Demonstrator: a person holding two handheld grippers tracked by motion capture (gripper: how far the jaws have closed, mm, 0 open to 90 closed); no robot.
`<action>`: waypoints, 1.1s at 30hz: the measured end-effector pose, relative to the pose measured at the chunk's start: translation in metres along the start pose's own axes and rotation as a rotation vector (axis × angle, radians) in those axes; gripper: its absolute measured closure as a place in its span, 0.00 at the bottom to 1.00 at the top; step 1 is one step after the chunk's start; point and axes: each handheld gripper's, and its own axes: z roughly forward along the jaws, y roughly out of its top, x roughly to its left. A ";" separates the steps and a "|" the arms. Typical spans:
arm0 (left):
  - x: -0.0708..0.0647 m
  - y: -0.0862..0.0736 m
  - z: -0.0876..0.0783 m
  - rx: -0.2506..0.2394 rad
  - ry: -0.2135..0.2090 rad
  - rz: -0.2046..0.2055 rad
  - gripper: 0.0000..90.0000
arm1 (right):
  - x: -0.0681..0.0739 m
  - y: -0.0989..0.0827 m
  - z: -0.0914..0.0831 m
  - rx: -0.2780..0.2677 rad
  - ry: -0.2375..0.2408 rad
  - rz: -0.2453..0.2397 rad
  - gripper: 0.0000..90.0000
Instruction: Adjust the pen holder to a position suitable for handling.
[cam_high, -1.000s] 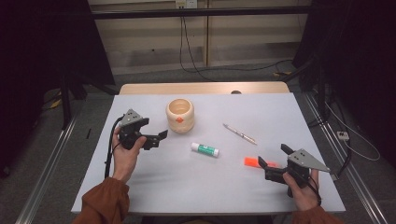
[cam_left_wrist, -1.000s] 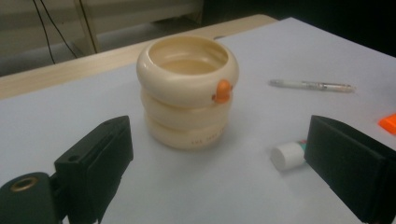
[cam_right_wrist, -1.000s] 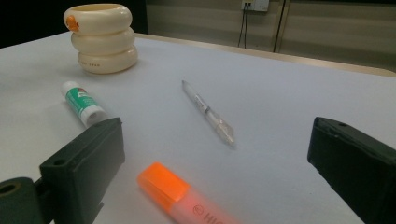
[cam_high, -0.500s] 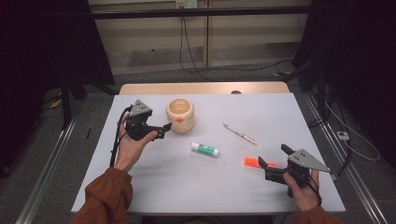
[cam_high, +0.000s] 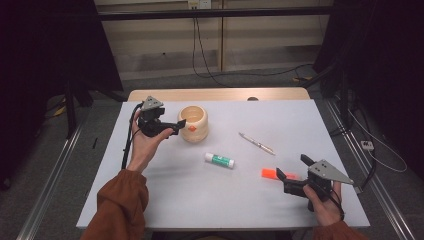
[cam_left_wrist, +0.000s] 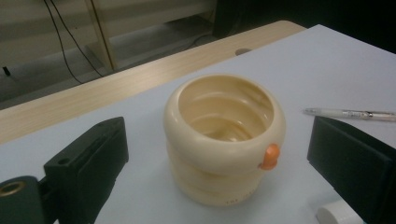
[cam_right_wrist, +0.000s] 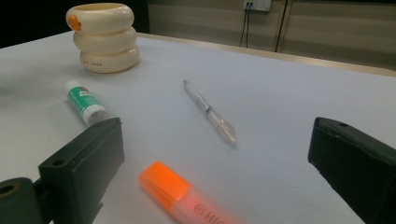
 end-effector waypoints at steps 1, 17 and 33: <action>0.000 0.002 0.001 -0.001 0.006 0.005 0.06 | 0.000 0.000 0.000 0.001 0.000 0.001 0.04; 0.010 0.013 0.031 0.024 0.026 -0.027 0.11 | 0.000 0.000 0.000 0.005 -0.003 -0.003 0.04; 0.018 0.022 0.053 0.052 0.049 -0.074 0.21 | 0.000 -0.001 0.000 0.007 -0.001 -0.003 0.04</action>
